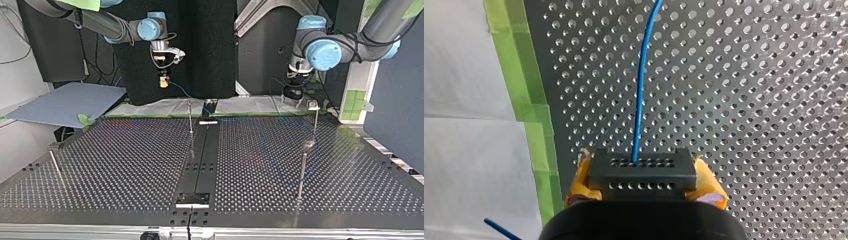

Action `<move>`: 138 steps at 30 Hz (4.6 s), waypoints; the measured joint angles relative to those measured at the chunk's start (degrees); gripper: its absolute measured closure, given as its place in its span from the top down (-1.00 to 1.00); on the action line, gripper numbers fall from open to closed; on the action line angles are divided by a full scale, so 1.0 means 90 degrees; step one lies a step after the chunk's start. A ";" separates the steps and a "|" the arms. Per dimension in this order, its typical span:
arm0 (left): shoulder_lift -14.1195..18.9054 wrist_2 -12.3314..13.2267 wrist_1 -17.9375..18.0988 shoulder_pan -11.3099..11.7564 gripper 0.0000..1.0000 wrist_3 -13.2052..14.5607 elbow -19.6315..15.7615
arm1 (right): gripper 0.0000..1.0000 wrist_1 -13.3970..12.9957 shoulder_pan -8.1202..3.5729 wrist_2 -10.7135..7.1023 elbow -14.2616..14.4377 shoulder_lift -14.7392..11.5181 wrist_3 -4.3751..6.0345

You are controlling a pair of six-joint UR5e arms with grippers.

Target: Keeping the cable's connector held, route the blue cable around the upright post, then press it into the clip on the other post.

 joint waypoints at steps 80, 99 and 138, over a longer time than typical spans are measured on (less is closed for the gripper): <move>0.1831 -0.1245 -0.4839 -0.0688 1.00 0.5014 0.3215 | -1.00 0.0029 0.0080 -0.0139 -0.0105 0.0000 0.0013; 0.1853 -0.1947 -0.4835 -0.0787 1.00 0.5500 0.3213 | -1.00 0.0057 0.0087 -0.0156 -0.0101 0.0000 0.0004; 0.1087 -0.2008 -0.4512 -0.1723 1.00 0.6590 0.3862 | -1.00 0.0088 0.0087 -0.0150 -0.0100 0.0000 0.0064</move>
